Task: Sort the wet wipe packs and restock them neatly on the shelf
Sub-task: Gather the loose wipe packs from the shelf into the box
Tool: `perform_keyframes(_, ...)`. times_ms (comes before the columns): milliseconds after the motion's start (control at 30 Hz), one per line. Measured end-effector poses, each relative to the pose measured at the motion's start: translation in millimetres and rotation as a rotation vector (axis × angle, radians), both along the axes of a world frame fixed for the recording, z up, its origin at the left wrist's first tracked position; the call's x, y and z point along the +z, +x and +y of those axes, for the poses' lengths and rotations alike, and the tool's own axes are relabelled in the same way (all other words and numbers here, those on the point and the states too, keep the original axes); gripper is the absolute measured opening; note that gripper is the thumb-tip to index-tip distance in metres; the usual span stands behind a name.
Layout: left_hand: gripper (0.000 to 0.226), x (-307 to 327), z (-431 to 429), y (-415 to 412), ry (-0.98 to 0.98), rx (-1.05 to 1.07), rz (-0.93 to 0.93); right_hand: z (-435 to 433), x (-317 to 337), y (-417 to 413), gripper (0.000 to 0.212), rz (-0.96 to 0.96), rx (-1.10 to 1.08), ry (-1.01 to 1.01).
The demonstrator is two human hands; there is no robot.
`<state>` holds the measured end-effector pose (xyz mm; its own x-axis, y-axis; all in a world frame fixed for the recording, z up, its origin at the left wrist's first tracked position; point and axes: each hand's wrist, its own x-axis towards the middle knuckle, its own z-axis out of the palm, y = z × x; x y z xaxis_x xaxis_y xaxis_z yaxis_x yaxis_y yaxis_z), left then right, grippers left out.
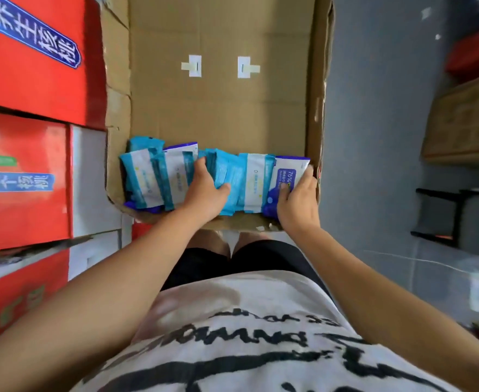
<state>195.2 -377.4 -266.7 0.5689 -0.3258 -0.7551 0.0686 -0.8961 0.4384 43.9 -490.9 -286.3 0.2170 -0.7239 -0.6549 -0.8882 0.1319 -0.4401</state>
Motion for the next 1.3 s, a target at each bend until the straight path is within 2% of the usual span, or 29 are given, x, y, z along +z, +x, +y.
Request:
perform_keyframes(100,0.076,-5,-2,-6,0.032,-0.063,-0.061,5,0,-1,0.08,0.054,0.075,-0.087)
perform_keyframes(167,0.076,-6,-1,-10,0.107,-0.172,-0.167,12,-1,-4,0.083,0.093,0.208,-0.213)
perform_keyframes(300,0.063,-5,8,-11,0.207,-0.32,-0.332,11,-1,-10,0.083,0.151,0.396,-0.374)
perform_keyframes(433,0.065,-4,22,3,0.207,-0.37,-0.297,-7,0,-12,0.076,0.216,0.562,-0.36)
perform_keyframes(533,0.059,10,35,13,0.184,-0.343,-0.249,-14,8,-8,0.065,0.183,0.644,-0.389)
perform_keyframes(667,0.045,43,65,17,0.061,-0.29,-0.406,-10,26,11,0.053,-0.018,0.767,-0.414)
perform_keyframes(767,0.037,70,90,19,-0.02,-0.204,-0.521,5,47,36,0.049,-0.199,0.769,-0.372)
perform_keyframes(933,0.04,120,135,25,-0.115,-0.1,-0.752,46,91,81,0.042,-0.466,0.835,-0.268)
perform_keyframes(1067,0.033,164,184,22,-0.2,0.018,-0.958,94,131,115,0.036,-0.666,0.947,-0.237)
perform_keyframes(1300,0.028,235,295,-11,-0.203,0.244,-1.307,222,212,159,0.026,-1.128,1.116,-0.244)
